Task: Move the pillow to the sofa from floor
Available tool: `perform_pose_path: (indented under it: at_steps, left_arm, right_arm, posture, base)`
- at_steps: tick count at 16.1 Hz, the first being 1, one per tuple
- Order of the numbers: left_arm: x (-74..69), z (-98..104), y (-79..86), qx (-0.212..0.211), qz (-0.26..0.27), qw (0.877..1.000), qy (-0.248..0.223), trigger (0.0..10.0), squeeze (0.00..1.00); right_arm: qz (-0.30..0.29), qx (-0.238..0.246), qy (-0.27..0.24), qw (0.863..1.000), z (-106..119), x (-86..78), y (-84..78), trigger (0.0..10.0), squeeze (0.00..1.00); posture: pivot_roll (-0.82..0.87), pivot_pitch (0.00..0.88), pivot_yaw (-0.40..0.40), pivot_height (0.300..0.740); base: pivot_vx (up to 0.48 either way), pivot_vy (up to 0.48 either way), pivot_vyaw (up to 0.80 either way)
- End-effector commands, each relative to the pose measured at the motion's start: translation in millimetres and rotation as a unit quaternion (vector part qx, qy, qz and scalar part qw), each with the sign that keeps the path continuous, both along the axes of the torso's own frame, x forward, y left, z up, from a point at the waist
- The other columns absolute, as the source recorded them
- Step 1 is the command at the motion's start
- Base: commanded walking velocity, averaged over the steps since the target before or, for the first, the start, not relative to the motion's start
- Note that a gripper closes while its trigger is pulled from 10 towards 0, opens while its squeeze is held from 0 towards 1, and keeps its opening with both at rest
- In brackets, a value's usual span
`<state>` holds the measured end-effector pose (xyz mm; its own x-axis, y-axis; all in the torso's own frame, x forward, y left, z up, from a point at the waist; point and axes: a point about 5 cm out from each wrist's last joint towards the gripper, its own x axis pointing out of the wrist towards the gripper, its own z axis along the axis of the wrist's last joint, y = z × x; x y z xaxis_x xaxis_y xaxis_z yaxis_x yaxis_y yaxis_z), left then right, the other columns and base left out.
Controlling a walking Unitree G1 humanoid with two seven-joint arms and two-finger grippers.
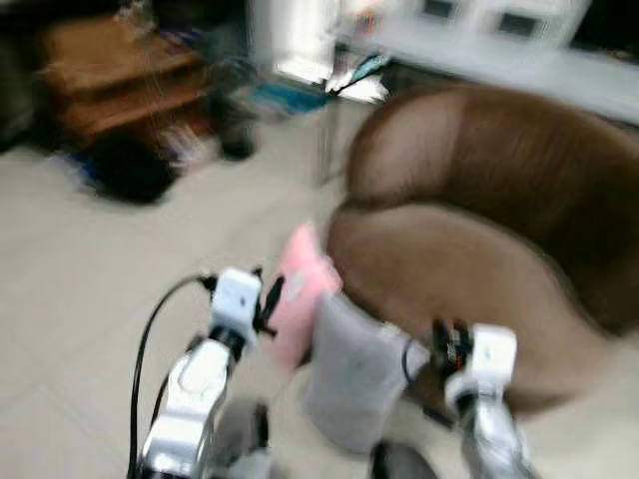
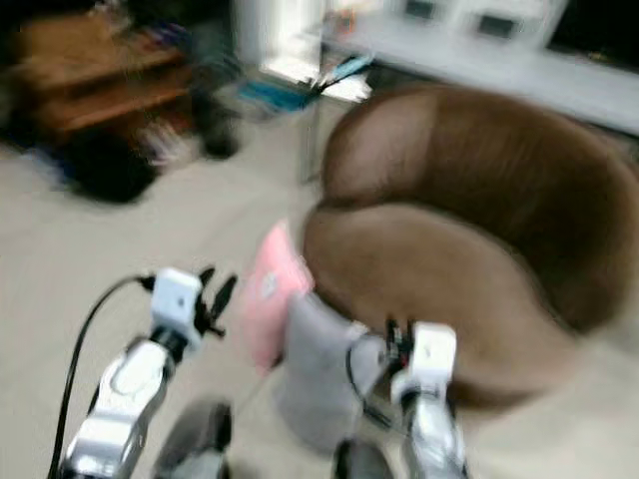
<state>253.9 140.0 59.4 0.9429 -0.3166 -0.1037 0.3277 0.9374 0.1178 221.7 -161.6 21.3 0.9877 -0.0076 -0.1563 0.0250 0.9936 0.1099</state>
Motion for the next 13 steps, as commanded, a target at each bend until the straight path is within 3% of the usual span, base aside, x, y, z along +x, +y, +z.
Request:
perform_pose_path:
  at_steps: [1, 3, 13]
  left_arm:
    - [2.8, 3.2, 1.1, 0.001, -0.003, 1.000, -0.005, 10.0, 0.00]
    - [3.1, 3.5, 2.3, -0.005, -0.002, 1.000, -0.004, 10.0, 0.00]
    - [0.9, 0.3, 5.9, -0.003, -0.004, 1.000, 0.004, 10.0, 0.00]
  right_arm:
    - [0.001, 0.008, 0.004, 1.000, -1.7, -2.9, 2.1, 10.0, 0.00]
    - [0.006, -0.001, 0.007, 1.000, -1.3, -1.1, 2.7, 10.0, 0.00]
    - [0.021, -0.008, 0.011, 1.000, -2.4, 3.1, 6.7, 10.0, 0.00]
  posture:
    - [0.10, 0.000, -0.059, 0.576]
    - [0.10, 0.000, -0.063, 0.576]
    - [0.11, 0.000, -0.077, 0.576]
  base:
    - [0.000, 0.000, 0.00]
    - [0.000, 0.000, 0.00]
    - [0.320, 0.000, 0.00]
